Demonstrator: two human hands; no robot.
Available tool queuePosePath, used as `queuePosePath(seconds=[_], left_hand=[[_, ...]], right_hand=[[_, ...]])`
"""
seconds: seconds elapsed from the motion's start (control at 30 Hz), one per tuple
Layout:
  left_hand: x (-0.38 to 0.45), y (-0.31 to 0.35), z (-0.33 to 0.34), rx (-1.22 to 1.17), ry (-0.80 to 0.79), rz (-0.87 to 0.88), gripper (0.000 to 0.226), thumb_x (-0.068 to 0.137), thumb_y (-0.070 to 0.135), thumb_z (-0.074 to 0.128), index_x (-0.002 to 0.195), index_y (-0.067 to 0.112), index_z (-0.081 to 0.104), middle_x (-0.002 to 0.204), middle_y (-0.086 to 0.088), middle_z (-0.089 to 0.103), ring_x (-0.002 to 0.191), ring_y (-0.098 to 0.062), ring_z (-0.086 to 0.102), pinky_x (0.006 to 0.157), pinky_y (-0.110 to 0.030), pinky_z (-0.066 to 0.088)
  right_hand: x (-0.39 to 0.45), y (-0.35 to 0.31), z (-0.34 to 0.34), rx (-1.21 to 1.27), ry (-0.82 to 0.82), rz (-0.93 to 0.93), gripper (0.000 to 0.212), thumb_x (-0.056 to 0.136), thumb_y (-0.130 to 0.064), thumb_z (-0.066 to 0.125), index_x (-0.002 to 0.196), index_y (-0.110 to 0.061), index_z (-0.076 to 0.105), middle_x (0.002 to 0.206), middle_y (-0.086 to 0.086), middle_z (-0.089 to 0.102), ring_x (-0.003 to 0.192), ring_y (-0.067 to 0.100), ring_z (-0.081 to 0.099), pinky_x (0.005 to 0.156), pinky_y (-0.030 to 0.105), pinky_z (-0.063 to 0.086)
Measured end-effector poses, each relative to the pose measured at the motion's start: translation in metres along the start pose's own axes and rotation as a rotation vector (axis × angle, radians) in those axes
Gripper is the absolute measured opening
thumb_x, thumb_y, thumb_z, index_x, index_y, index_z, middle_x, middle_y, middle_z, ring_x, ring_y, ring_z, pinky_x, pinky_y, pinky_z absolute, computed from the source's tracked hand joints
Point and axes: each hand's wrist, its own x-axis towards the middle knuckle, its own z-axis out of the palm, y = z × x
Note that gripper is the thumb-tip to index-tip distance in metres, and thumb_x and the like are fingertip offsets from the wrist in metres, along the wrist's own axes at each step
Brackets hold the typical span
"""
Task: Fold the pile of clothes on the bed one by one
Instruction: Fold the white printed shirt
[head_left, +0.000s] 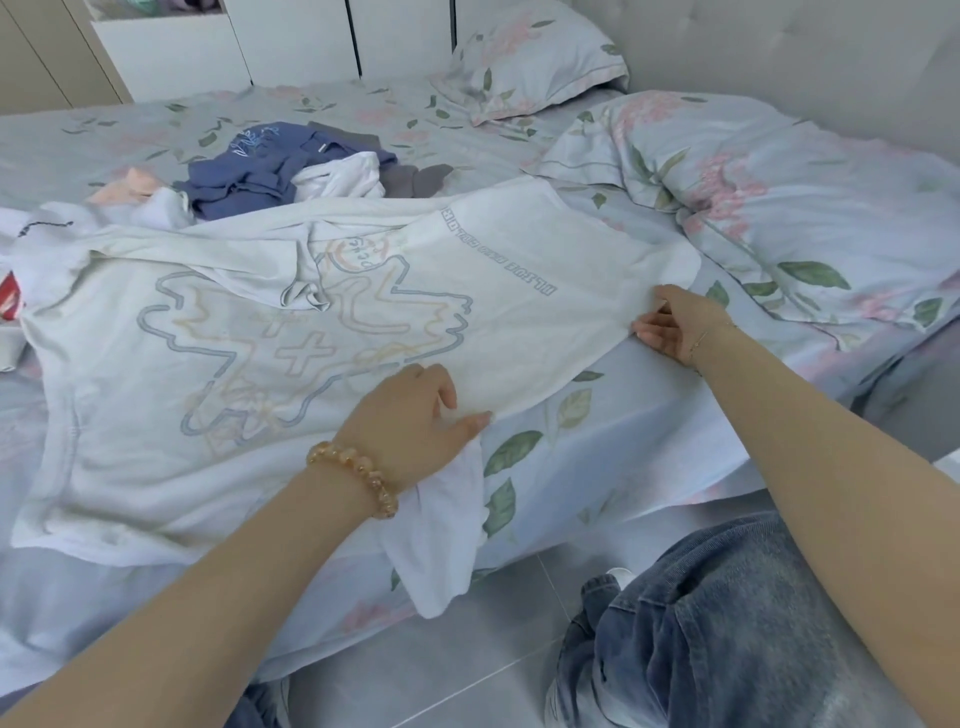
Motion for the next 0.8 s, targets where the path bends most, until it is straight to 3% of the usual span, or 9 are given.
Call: queuePosePath(seconds=[0.07, 0.17, 0.27, 0.37, 0.43, 0.57, 0.67, 0.77, 0.8], left_hand=[[0.006, 0.001, 0.012, 0.086, -0.048, -0.018, 0.040, 0.083, 0.060, 0.057, 0.095, 0.022, 0.051, 0.092, 0.007, 0.048, 0.083, -0.013, 0.051, 0.077, -0.029, 0.044], [0.011, 0.004, 0.028, 0.155, -0.028, 0.084, 0.028, 0.091, 0.046, 0.054, 0.089, 0.018, 0.050, 0.083, 0.006, 0.044, 0.079, -0.016, 0.049, 0.070, -0.028, 0.038], [0.017, 0.004, 0.023, 0.157, -0.082, 0.151, 0.023, 0.095, 0.035, 0.052, 0.078, 0.021, 0.044, 0.075, 0.009, 0.039, 0.071, -0.011, 0.043, 0.061, -0.023, 0.027], [0.016, 0.001, 0.005, 0.069, -0.194, 0.213, 0.033, 0.092, 0.030, 0.059, 0.067, 0.028, 0.038, 0.066, 0.010, 0.041, 0.061, -0.003, 0.039, 0.057, -0.019, 0.027], [0.008, 0.001, -0.005, -0.048, -0.238, 0.212, 0.035, 0.091, 0.025, 0.062, 0.064, 0.028, 0.040, 0.057, 0.012, 0.044, 0.056, -0.003, 0.040, 0.056, -0.017, 0.029], [-0.006, 0.008, -0.002, -0.052, -0.308, 0.271, 0.033, 0.092, 0.024, 0.057, 0.065, 0.021, 0.039, 0.060, 0.009, 0.042, 0.059, -0.007, 0.038, 0.057, -0.020, 0.032], [-0.013, 0.007, 0.010, 0.080, -0.275, 0.314, 0.026, 0.087, 0.035, 0.039, 0.067, 0.020, 0.032, 0.070, 0.005, 0.040, 0.067, -0.007, 0.035, 0.063, -0.022, 0.031], [-0.017, 0.008, 0.011, 0.074, -0.257, 0.332, 0.023, 0.084, 0.036, 0.035, 0.067, 0.021, 0.029, 0.068, 0.005, 0.037, 0.062, -0.008, 0.033, 0.058, -0.022, 0.026], [-0.018, 0.007, 0.009, 0.058, -0.267, 0.327, 0.026, 0.088, 0.035, 0.038, 0.067, 0.021, 0.030, 0.067, 0.006, 0.037, 0.060, -0.008, 0.033, 0.057, -0.022, 0.026]], right_hand=[[0.005, -0.003, 0.002, -0.088, 0.050, -0.028, 0.032, 0.094, -0.032, 0.059, 0.077, -0.007, 0.048, 0.068, 0.007, 0.059, 0.030, 0.009, 0.056, 0.030, 0.017, 0.042], [0.012, -0.009, 0.006, -0.177, 0.070, -0.065, 0.033, 0.088, -0.030, 0.067, 0.070, -0.008, 0.052, 0.046, 0.004, 0.056, 0.025, 0.007, 0.048, 0.029, 0.015, 0.039], [0.018, -0.010, 0.007, -0.174, 0.043, -0.093, 0.026, 0.086, -0.020, 0.068, 0.072, -0.006, 0.052, 0.057, 0.008, 0.053, 0.028, 0.009, 0.050, 0.030, 0.016, 0.041], [0.019, -0.012, 0.002, -0.020, 0.103, -0.204, 0.019, 0.079, -0.014, 0.064, 0.072, -0.011, 0.047, 0.067, 0.009, 0.047, 0.060, 0.025, 0.055, 0.057, 0.033, 0.058], [0.019, -0.012, -0.007, 0.063, 0.144, -0.216, 0.022, 0.078, -0.012, 0.060, 0.066, -0.014, 0.042, 0.072, 0.007, 0.044, 0.072, 0.025, 0.051, 0.069, 0.040, 0.055], [0.026, -0.007, -0.034, 0.180, 0.096, -0.093, 0.010, 0.087, -0.001, 0.057, 0.092, -0.009, 0.057, 0.093, 0.010, 0.057, 0.080, 0.023, 0.058, 0.064, 0.035, 0.057], [0.032, -0.006, -0.046, 0.284, 0.075, -0.085, 0.022, 0.089, -0.001, 0.063, 0.110, -0.006, 0.058, 0.105, 0.010, 0.063, 0.074, 0.018, 0.063, 0.049, 0.030, 0.057], [0.029, -0.011, -0.048, 0.313, 0.235, -0.166, 0.040, 0.086, -0.005, 0.066, 0.125, -0.004, 0.057, 0.087, 0.004, 0.064, 0.065, 0.014, 0.059, 0.052, 0.026, 0.053], [0.028, -0.014, -0.049, 0.279, 0.295, -0.202, 0.032, 0.085, -0.005, 0.064, 0.117, -0.001, 0.061, 0.074, 0.003, 0.057, 0.061, 0.013, 0.053, 0.057, 0.026, 0.049]])
